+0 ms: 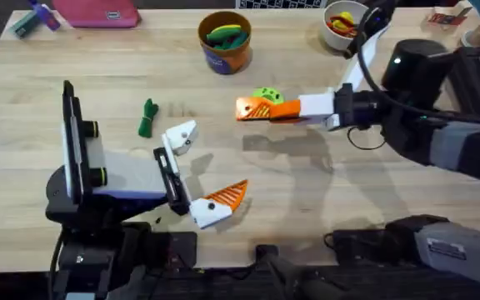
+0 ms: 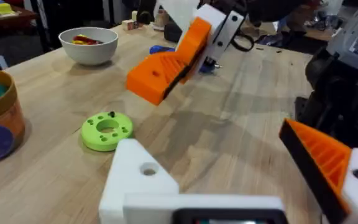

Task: Pick up the gripper from the table and insert it into the empty holder that is missing its gripper. Then pick up a screw, insert it into the mounting hole, and use the screwdriver to tighten it. Finally, clean up the table by picking up the vegetable and placing it into the bucket.

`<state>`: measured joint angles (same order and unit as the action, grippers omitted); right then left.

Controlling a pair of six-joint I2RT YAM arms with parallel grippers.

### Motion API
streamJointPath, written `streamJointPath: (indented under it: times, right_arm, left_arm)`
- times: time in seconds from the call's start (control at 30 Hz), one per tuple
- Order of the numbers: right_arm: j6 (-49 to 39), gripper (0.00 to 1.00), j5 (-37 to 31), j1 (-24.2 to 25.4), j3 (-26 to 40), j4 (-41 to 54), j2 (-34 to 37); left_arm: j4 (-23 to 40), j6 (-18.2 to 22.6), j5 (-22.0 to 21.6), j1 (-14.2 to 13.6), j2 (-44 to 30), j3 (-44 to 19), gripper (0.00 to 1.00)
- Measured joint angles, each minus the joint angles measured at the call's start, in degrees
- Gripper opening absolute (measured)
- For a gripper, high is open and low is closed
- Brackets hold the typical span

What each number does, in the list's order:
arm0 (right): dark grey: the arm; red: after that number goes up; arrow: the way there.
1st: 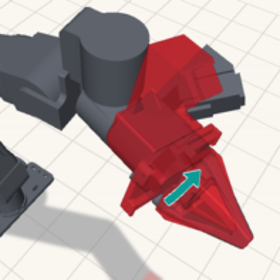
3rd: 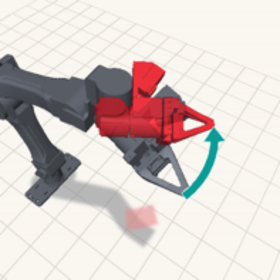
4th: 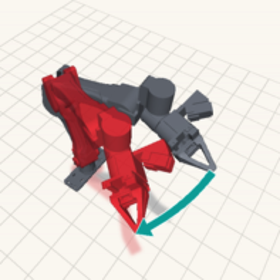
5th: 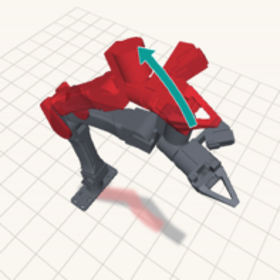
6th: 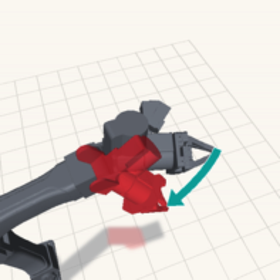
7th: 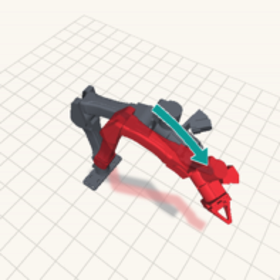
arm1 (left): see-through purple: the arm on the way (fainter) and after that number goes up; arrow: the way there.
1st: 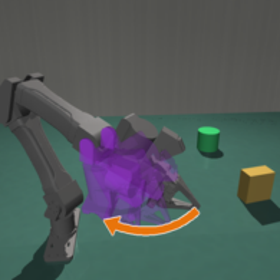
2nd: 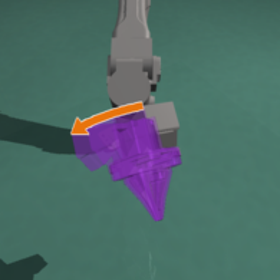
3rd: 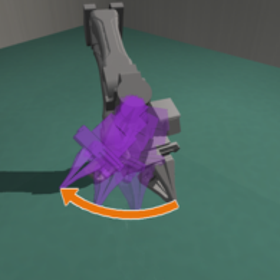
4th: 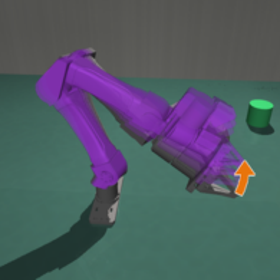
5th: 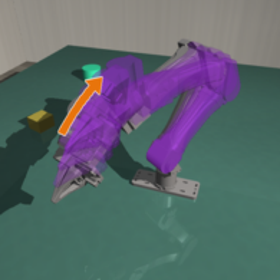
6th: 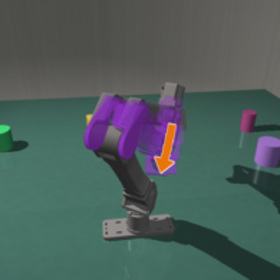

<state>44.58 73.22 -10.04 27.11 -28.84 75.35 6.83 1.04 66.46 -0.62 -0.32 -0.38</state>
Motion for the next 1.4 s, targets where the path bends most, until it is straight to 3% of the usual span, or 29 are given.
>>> streamJointPath:
  times: [0.33,0.53,0.63,0.9,1.4]
  right_arm:
    - [1.7,0.009,4.5,-5.6,3.6,-2.8,8.6]
    - [15.4,0.009,5.1,-8.8,4.7,-30.2,13.8]
    - [21.6,0.009,5.7,-9.3,5.1,-36.5,16.6]
    - [28.3,0.009,6.2,-9.5,5.1,-38.9,24.1]
    - [33.3,0.009,8.4,-12.0,5.1,-39.1,24.5]
  left_arm:
    - [0.0,0.0,0.0,0.0,0.0,0.0,0.986]
    - [0.0,0.0,0.0,0.0,0.0,0.0,0.986]
    - [0.0,0.0,0.0,0.0,0.0,0.0,0.985]
    - [0.0,0.0,0.0,0.0,0.0,0.0,0.985]
    - [0.0,0.0,0.0,0.0,0.0,0.0,0.985]
